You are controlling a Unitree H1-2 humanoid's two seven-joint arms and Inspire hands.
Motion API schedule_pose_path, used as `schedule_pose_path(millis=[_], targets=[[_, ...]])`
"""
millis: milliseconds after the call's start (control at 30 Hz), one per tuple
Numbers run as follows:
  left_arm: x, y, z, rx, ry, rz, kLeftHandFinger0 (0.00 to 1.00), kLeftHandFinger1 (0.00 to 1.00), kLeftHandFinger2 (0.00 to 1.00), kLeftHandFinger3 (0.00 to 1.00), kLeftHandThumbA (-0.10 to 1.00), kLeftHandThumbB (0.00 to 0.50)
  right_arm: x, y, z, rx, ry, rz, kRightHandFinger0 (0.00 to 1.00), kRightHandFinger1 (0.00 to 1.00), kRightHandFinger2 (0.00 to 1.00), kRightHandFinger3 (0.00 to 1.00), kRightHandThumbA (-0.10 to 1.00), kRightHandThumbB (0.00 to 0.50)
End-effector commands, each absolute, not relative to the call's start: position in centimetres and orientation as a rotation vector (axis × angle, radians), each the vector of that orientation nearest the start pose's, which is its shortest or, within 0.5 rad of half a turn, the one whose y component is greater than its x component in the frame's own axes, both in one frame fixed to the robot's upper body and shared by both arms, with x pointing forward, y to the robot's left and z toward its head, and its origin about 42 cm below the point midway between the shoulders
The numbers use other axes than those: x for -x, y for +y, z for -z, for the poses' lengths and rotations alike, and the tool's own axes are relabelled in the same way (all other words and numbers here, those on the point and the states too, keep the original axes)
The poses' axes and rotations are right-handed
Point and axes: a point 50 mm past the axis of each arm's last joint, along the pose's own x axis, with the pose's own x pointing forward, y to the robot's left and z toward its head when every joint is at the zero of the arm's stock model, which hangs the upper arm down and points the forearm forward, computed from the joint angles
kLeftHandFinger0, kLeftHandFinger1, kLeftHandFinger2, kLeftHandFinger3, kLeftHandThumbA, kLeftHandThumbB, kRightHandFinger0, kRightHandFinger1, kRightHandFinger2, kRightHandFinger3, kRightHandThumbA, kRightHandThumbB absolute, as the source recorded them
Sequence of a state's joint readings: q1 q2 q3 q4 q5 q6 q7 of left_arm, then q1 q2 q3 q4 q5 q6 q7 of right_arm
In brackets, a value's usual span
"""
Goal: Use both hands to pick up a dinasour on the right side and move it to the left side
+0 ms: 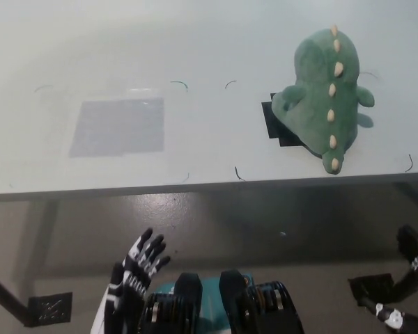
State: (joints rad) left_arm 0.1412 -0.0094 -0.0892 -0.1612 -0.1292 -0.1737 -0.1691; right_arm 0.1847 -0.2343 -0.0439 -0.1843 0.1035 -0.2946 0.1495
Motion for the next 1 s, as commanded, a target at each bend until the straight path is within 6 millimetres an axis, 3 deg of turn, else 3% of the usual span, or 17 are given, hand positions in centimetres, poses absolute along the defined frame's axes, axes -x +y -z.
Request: schedule_pose_path(millis=[0, 100, 133, 300, 333, 367, 567, 767, 833, 967], targets=[[-25.2, 17.8, -14.4, 0.097, -0.296, 0.207, 1.0, 1.0, 1.0, 1.0, 1.0, 0.384, -22.8, -29.1, -15.4, 0.143, -0.357, -0.107, 1.0, 1.0, 1.0, 1.0, 1.0, 0.127], [-26.5, 17.9, -16.1, 0.091, -0.327, 0.208, 1.0, 1.0, 1.0, 1.0, 1.0, 0.398, -23.6, -29.1, -16.2, 0.146, -0.365, -0.114, 1.0, 1.0, 1.0, 1.0, 1.0, 0.129], [-27.4, 17.9, -17.2, 0.094, -0.36, 0.216, 1.0, 1.0, 1.0, 1.0, 1.0, 0.372, -24.2, -28.8, -16.7, 0.138, -0.376, -0.112, 1.0, 1.0, 1.0, 1.0, 1.0, 0.14], [-29.3, 17.3, -19.2, 0.082, -0.407, 0.232, 1.0, 1.0, 1.0, 1.0, 1.0, 0.365, -25.1, -28.5, -17.4, 0.146, -0.403, -0.118, 1.0, 1.0, 1.0, 1.0, 1.0, 0.129], [-30.5, 16.3, -20.9, 0.08, -0.434, 0.262, 1.0, 1.0, 1.0, 1.0, 1.0, 0.354, -25.6, -28.2, -18.0, 0.119, -0.414, -0.134, 1.0, 1.0, 1.0, 1.0, 0.99, 0.142], [-30.8, 16.2, -21.4, 0.074, -0.443, 0.269, 1.0, 1.0, 1.0, 1.0, 1.0, 0.345, -25.8, -28.0, -18.1, 0.11, -0.418, -0.134, 1.0, 1.0, 1.0, 1.0, 0.99, 0.149], [-33.4, 13.6, -25.4, 0.065, -0.509, 0.34, 1.0, 1.0, 1.0, 1.0, 1.0, 0.394, -26.6, -27.1, -20.0, 0.069, -0.459, -0.152, 1.0, 1.0, 1.0, 1.0, 1.0, 0.184], [-35.7, 11.1, -29.4, 0.07, -0.573, 0.429, 1.0, 1.0, 1.0, 1.0, 1.0, 0.425, -27.7, -26.6, -23.0, -0.001, -0.535, -0.194, 1.0, 1.0, 1.0, 1.0, 0.97, 0.135], [-36.7, 9.8, -31.9, 0.065, -0.61, 0.465, 1.0, 1.0, 1.0, 1.0, 1.0, 0.458, -28.2, -26.1, -24.4, -0.038, -0.558, -0.212, 1.0, 1.0, 1.0, 1.0, 0.95, 0.167], [-37.8, 8.7, -34.0, 0.044, -0.631, 0.472, 1.0, 1.0, 1.0, 1.0, 1.0, 0.442, -28.9, -25.7, -26.0, -0.062, -0.586, -0.217, 1.0, 1.0, 1.0, 1.0, 0.94, 0.168]])
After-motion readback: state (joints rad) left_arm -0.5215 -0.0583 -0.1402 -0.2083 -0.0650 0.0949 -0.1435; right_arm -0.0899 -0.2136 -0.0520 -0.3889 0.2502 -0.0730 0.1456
